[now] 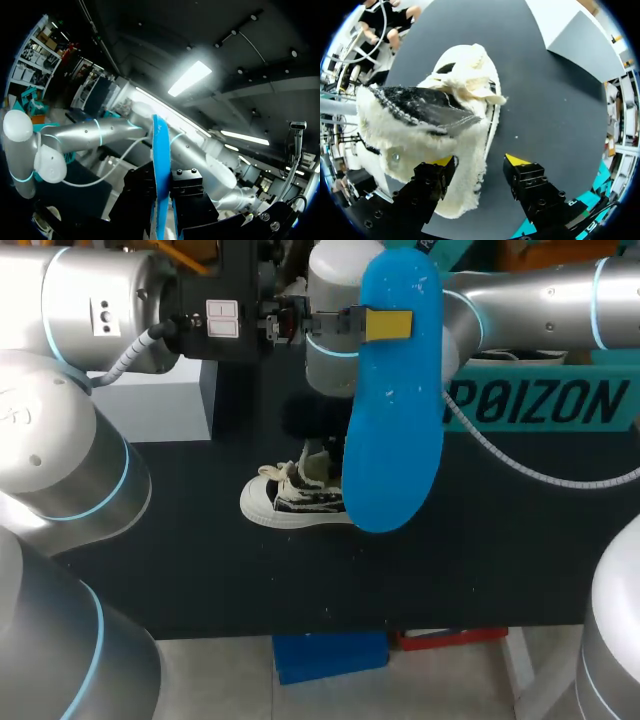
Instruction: Take the shoe out of the shoebox, open the shoe tongue, remove and reinsert the insole, then place the shoe into the shoebox
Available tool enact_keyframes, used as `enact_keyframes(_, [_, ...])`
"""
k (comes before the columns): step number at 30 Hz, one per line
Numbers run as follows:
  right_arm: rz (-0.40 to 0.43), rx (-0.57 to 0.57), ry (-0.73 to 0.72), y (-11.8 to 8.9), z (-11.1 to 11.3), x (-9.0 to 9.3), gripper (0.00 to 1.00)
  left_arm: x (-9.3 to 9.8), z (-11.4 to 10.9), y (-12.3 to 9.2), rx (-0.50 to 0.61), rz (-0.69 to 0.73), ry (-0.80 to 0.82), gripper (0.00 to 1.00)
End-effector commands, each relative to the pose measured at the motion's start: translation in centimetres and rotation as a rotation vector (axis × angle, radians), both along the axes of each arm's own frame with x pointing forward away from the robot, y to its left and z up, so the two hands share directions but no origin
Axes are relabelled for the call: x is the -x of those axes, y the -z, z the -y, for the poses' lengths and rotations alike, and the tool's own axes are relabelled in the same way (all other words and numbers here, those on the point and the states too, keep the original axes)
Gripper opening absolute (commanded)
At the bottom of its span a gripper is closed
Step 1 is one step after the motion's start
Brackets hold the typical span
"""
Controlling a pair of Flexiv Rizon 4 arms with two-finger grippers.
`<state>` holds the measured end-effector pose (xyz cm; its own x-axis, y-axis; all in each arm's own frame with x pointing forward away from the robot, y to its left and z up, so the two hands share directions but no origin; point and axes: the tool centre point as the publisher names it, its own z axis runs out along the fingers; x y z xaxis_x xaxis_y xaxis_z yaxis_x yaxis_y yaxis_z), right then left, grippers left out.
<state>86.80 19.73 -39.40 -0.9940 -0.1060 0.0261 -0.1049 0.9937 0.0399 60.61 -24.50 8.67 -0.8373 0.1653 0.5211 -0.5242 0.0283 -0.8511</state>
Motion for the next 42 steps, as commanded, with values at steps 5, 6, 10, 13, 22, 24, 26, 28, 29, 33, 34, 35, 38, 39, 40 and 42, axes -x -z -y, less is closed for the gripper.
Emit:
enact_keyframes(5, [0.001,0.026,0.022,1.9,-1.0,0.2,0.42,0.1,0.0,0.1,-0.004,-0.001,-0.003,0.0])
enact_keyframes(6, [0.001,0.024,0.025,2.1,-1.0,0.3,0.36,0.1,0.0,0.1,-0.004,-0.001,-0.003,0.0])
enact_keyframes(10, [0.003,-0.012,0.05,2.5,-0.7,0.5,0.0,0.1,0.0,0.1,-0.004,-0.001,-0.003,0.0])
enact_keyframes(13, [0.003,-0.012,0.05,2.5,-0.7,0.5,0.0,0.1,0.0,0.1,-0.004,-0.001,-0.003,0.0])
enact_keyframes(22, [0.003,-0.012,0.05,2.5,-0.7,0.5,0.0,0.1,0.0,0.1,-0.004,-0.001,-0.003,0.0])
enact_keyframes(24, [0.003,-0.012,0.05,2.5,-0.7,0.5,0.0,0.1,0.0,0.1,-0.004,-0.001,-0.003,0.0])
enact_keyframes(26, [0.003,-0.012,0.05,2.5,-0.7,0.5,0.0,0.1,0.0,0.1,-0.004,-0.001,-0.003,0.0])
enact_keyframes(28, [0.003,-0.012,0.05,2.5,-0.7,0.5,0.0,0.1,0.0,0.1,-0.004,-0.001,-0.003,0.0])
enact_keyframes(29, [0.003,-0.012,0.05,2.5,-0.7,0.5,0.0,0.1,0.0,0.1,-0.004,-0.001,-0.003,0.0])
enact_keyframes(33, [0.011,-0.005,0.049,2.2,-0.6,0.6,0.0,0.1,0.0,0.1,-0.004,-0.001,-0.003,0.0])
enact_keyframes(34, [0.016,0.03,0.077,1.2,-0.3,0.6,0.0,0.1,0.0,0.1,-0.004,-0.001,-0.003,0.0])
enact_keyframes(35, [0.036,0.065,0.106,0.3,0.1,0.5,0.0,0.1,0.0,0.1,-0.004,-0.001,-0.003,0.0])
enact_keyframes(38, [0.03,0.127,0.26,-2.7,1.6,0.2,0.0,0.1,0.0,0.1,-0.004,-0.001,-0.003,0.0])
enact_keyframes(39, [0.023,0.142,0.319,-3.6,2.1,0.0,0.0,0.1,0.0,0.1,-0.004,-0.001,-0.003,0.0])
enact_keyframes(40, [0.015,0.146,0.391,-4.4,2.6,-0.2,0.0,0.1,0.0,0.1,-0.004,-0.001,-0.003,0.0])
enact_keyframes(42, [0.021,0.166,0.521,-5.9,3.4,-0.5,0.0,0.1,0.0,0.1,-0.004,-0.001,-0.003,0.0])
